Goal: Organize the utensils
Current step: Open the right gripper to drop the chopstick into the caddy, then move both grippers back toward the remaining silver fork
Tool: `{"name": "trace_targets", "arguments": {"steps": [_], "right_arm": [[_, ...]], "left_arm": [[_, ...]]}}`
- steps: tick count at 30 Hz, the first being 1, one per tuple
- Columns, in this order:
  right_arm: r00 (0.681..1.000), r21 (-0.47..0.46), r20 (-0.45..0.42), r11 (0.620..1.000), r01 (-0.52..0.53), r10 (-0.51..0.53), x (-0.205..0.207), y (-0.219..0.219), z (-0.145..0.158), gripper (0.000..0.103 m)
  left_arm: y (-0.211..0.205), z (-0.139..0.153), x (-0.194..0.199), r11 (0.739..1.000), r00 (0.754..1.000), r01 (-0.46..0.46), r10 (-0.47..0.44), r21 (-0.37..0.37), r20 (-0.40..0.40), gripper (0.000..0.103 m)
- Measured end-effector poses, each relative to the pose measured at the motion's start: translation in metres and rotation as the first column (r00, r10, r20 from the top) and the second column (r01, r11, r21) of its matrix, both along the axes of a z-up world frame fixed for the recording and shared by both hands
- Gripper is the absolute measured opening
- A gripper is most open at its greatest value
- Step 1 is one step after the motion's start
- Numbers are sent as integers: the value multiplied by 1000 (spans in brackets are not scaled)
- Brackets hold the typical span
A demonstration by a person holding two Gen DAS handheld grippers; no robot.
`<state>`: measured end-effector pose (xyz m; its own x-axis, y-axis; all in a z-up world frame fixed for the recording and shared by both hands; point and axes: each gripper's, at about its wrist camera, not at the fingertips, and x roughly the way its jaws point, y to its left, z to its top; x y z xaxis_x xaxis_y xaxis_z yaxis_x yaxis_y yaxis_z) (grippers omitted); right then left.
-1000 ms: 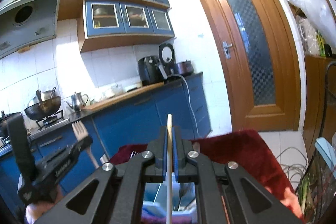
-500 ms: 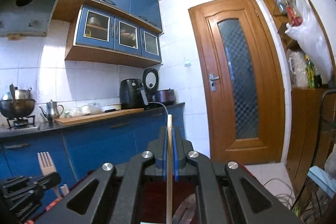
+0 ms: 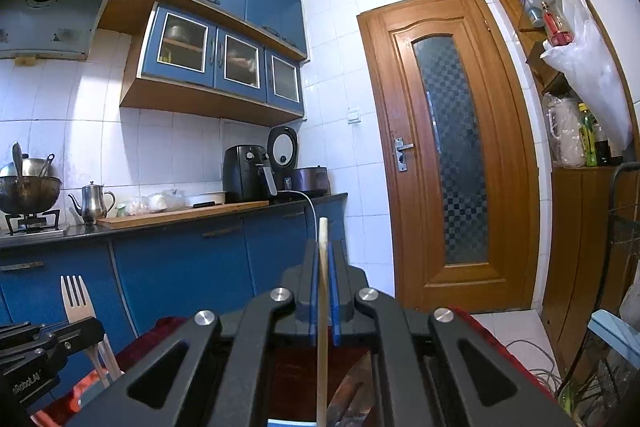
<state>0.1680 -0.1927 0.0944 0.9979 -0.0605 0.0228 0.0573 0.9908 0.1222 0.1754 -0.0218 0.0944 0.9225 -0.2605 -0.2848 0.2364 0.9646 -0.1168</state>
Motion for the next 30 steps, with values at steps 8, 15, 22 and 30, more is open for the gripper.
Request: {"name": "trace_targets", "arguments": {"steps": [8,15,22,30], "right_arm": [[996,58,-63,996,-64,68,-7,-5,-2,15],[992,105,-83,991,-87,96,-24,-12,7,19],[986,127,-107,986,-111,125,-50,-16,18,19],[970,185,-170,972,-142,174,-82,-21,23,19]], "left_arm": [[1,-3,5,1000,999,4,-5,-16,-44,11],[0,6,-9,1000,999,18,-19,-24,-33,20],[2,18,-33,999,999,36,-37,-29,-39,20],[9,23,-60,998,995,42,-45,-35,-87,20]]}}
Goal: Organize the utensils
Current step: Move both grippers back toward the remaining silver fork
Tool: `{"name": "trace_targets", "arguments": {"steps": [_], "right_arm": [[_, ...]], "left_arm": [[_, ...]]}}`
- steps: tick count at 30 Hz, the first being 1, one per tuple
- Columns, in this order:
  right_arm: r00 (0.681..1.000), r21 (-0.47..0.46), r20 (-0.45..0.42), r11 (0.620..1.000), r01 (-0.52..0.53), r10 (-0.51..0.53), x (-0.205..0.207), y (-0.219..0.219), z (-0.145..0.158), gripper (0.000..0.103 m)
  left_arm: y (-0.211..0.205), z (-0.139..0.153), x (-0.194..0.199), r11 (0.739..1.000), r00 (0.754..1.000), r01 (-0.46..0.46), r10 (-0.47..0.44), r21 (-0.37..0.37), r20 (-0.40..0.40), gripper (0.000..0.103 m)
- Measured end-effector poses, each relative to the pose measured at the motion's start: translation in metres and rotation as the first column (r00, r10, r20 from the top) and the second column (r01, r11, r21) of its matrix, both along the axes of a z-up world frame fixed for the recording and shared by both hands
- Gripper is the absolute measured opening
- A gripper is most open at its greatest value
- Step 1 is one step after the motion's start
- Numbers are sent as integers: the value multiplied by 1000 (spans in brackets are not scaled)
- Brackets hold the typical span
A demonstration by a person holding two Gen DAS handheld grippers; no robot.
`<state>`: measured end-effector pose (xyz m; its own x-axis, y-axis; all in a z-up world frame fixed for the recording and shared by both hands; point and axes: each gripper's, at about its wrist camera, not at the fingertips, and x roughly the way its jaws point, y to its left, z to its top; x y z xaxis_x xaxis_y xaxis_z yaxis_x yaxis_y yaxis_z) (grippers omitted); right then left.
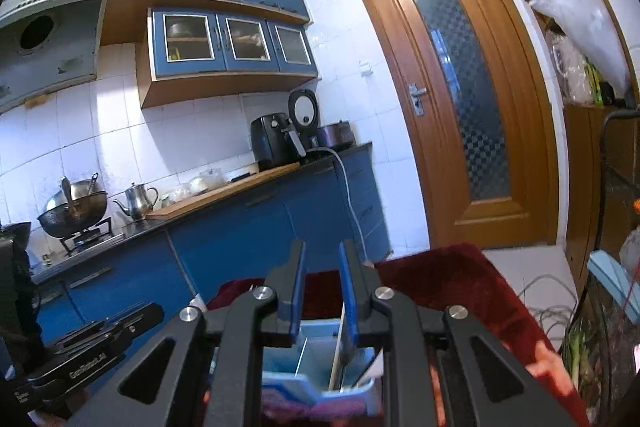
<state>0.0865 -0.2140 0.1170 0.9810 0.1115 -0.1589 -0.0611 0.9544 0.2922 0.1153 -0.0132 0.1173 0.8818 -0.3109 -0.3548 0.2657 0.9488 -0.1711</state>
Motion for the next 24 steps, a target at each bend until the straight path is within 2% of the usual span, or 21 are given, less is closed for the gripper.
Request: {"name": "trace_targets", "arguments": {"steps": [13,24], "right_arm": [[991,5,-125,999,-42,42,-52,3,-13,19],[972,-9,-222,997,-76,72,-82,7,-36,20]], "left_arm": [[-2,-2,-48,999,997,35,-33,29,-68,20],[-15,-27,-79,997,987,67,-59,48,-152,20]]}}
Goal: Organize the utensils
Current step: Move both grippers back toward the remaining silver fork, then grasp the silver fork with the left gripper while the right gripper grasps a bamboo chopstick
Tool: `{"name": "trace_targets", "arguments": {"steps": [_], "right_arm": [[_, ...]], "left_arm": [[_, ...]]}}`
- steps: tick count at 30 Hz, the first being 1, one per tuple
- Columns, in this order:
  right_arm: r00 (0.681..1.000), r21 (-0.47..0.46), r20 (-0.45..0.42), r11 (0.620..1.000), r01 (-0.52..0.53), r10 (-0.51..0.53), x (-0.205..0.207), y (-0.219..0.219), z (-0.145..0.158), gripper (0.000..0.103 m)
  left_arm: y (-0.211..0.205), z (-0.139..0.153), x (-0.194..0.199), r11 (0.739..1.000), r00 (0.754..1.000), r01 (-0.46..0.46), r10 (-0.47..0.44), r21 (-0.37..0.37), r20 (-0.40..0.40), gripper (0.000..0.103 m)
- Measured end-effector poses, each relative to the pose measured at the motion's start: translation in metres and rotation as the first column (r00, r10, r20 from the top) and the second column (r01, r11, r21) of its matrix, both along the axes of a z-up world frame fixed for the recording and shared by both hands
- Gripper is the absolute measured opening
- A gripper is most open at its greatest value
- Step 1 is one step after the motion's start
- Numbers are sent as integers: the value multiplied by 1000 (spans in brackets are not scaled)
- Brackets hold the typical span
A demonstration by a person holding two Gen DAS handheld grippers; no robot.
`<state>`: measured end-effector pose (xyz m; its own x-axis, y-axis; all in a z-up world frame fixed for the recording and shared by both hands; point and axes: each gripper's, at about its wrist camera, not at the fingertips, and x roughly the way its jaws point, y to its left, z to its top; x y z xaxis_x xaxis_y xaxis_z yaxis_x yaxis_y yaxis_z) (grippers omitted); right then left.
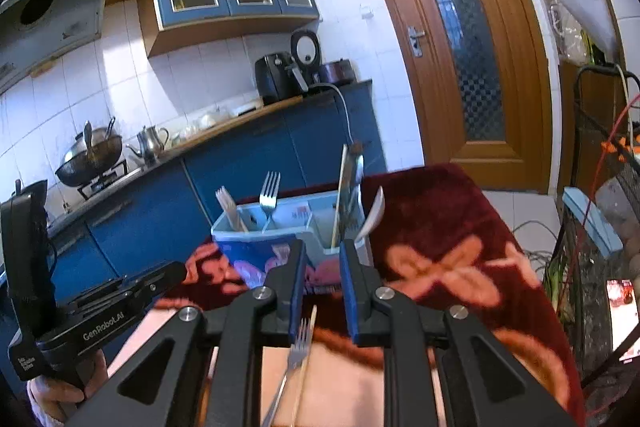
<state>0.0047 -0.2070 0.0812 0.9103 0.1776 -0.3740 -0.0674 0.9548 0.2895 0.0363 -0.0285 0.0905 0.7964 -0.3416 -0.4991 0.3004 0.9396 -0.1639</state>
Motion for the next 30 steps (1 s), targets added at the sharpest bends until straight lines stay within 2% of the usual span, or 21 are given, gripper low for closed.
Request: {"name": "trace_targets", "arguments": {"steps": [12,16,30], "right_arm": [[993,13,-118,1000,-27,28,-15,-5,-36,21],[990,18,-139,999,-27,30,-18,-9,-44,25],[981,67,-194,998,-2,15,-18,-33,-69,25]], "left_arm": [[-23,-38,-6,998,988,46,-40,37,-148,20],[-35,-53,-3,996,978,63,-51,58,-201,20],[-64,-93,15,986,928,129,-83,105,-362,20]]}}
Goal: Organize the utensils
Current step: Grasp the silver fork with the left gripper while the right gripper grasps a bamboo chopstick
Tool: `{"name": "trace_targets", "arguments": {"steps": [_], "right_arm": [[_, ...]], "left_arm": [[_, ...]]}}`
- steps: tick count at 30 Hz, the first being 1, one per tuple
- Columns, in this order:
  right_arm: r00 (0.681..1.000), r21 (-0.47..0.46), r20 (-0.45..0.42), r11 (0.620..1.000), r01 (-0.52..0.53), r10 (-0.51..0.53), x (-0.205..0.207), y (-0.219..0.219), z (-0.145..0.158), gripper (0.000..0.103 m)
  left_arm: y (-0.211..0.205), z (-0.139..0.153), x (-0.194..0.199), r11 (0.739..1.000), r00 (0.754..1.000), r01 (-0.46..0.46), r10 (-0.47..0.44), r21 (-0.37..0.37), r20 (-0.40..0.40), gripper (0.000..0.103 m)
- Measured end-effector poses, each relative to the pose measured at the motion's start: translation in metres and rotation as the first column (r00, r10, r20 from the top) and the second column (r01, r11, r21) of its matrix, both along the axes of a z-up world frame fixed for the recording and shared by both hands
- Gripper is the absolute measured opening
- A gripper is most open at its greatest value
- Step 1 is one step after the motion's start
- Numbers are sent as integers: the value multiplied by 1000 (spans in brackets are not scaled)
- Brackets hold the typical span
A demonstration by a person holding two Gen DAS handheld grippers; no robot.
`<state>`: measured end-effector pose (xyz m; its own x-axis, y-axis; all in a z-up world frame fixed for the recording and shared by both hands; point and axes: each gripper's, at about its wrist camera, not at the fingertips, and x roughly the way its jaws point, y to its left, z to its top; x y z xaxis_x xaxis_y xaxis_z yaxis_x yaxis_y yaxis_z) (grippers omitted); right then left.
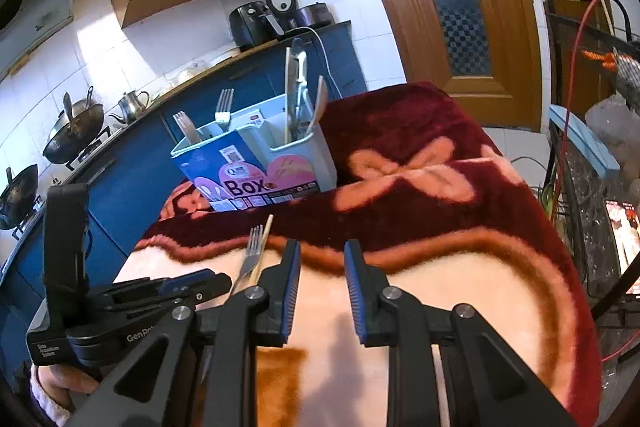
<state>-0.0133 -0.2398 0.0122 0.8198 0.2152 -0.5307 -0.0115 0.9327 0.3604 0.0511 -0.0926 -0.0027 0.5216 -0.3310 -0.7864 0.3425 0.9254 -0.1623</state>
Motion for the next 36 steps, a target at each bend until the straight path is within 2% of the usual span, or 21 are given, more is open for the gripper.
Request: {"name": "trace_targets", "arguments": {"steps": [11,17,20,22,27,32,36], "right_arm": [[1000,20,-22,1000,12,-12,2,-8,-9,25],[999,23,-29,1000,15,-14,4,-9,-11,25],[999,24,-32,1000,13,-13,4,-8,-12,25],[999,24,-34,1000,11,-11,4,-8,-13,25],[999,18,-43,1000,4,-3,4,-6,-13,26],[998,2,-57,1000,0,0,6,-2,-12,26],[997,-9,-72,1000,-19,18,10,6,-11,26]], "left_arm": [[-12,-11,15,998,995,51,-48,33,-87,20],[-14,-12,26,995,985,92,-86,33,-152,20],[-17,-12,32,993,979,110,-100,44,-178,17],[-16,-12,34,993,977,107,-97,40,-191,11],[1,-14,39,995,972,51,-70,-87,-226,7],[15,-12,29,986,981,24,-55,-165,-187,6],[27,2,19,982,994,7,-28,-187,-109,4]]}}
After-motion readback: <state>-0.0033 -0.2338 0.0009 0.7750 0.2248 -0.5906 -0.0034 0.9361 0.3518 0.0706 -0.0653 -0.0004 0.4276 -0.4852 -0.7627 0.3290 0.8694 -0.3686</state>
